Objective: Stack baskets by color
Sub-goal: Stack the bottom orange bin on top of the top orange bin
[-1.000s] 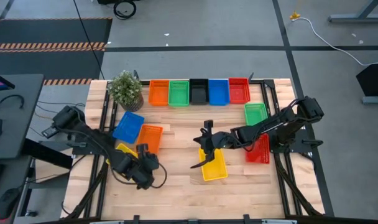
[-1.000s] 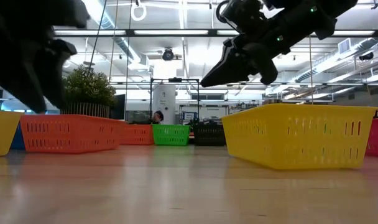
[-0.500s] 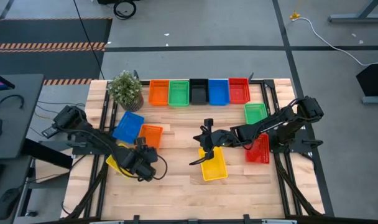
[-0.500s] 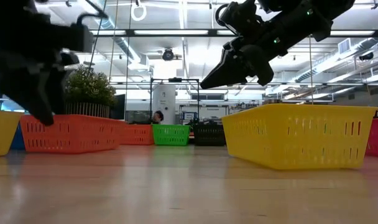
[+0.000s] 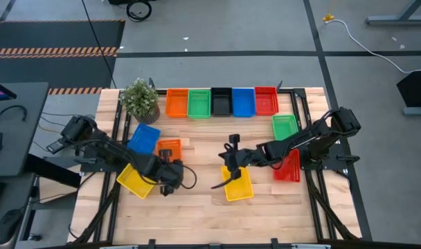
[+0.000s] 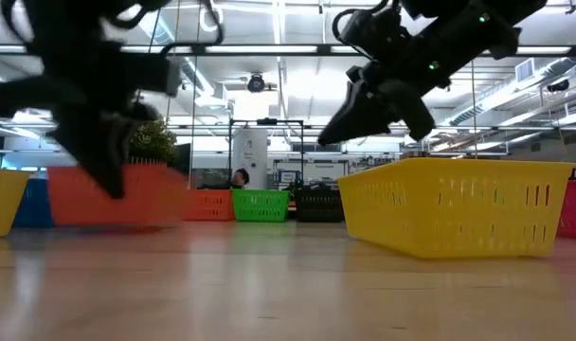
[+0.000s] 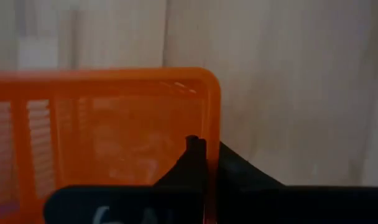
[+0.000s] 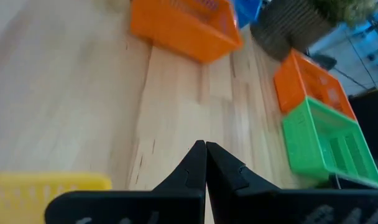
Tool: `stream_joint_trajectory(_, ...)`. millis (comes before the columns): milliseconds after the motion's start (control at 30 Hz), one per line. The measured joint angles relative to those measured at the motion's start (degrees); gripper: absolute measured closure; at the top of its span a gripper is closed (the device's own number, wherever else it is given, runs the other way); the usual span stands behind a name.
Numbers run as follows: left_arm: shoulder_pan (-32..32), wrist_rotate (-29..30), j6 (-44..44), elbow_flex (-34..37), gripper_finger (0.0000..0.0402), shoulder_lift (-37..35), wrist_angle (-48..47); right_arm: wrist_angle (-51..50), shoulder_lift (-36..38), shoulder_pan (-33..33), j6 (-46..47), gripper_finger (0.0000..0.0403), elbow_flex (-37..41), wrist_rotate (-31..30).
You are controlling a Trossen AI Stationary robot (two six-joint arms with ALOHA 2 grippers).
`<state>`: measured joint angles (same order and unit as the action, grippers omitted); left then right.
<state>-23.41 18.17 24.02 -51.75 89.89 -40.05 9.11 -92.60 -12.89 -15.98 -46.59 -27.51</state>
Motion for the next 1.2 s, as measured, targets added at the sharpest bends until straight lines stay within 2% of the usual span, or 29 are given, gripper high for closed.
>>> stream_joint_trajectory(133,0.9,3.0,-4.1,-8.1,0.0393,0.0,-9.0,-6.4,0.0,-1.4,3.9,0.0395,0.0,-4.6)
stream_joint_trajectory(267,3.3,11.7,-10.1,-17.0,0.0395,0.0,-19.6,-10.2,0.0,-1.7,7.7,0.0395,0.0,-6.4)
stream_joint_trajectory(333,6.2,14.7,-15.4,-19.6,0.0396,0.0,-21.3,-10.3,0.0,-1.7,8.3,0.0395,0.0,-6.4)
stream_joint_trajectory(433,12.7,15.0,-25.2,-21.0,0.0396,0.0,-19.9,-10.5,0.0,-1.7,8.2,0.0395,0.0,-6.5)
stream_joint_trajectory(600,28.0,8.2,-40.2,-21.0,0.0396,0.0,-13.7,-13.5,0.0,-1.7,9.5,0.0396,0.0,-6.6)
stream_joint_trajectory(733,40.4,0.7,-47.6,-21.0,0.0396,0.0,-9.1,-17.4,0.0,-1.7,12.9,0.0396,0.0,-6.6)
stream_joint_trajectory(867,49.8,-6.9,-53.0,-21.0,0.0396,1.3,-6.0,-20.6,0.0,-2.3,16.2,0.0396,0.0,-8.6)
stream_joint_trajectory(1033,55.9,-11.8,-56.4,-21.0,0.0395,4.3,-4.9,-21.9,0.0,-4.1,17.8,0.0396,0.0,-12.2)
stream_joint_trajectory(1200,56.6,-12.5,-58.9,-21.0,0.0394,7.9,-4.6,-22.2,0.0,-5.7,18.0,0.0396,0.0,-14.8)
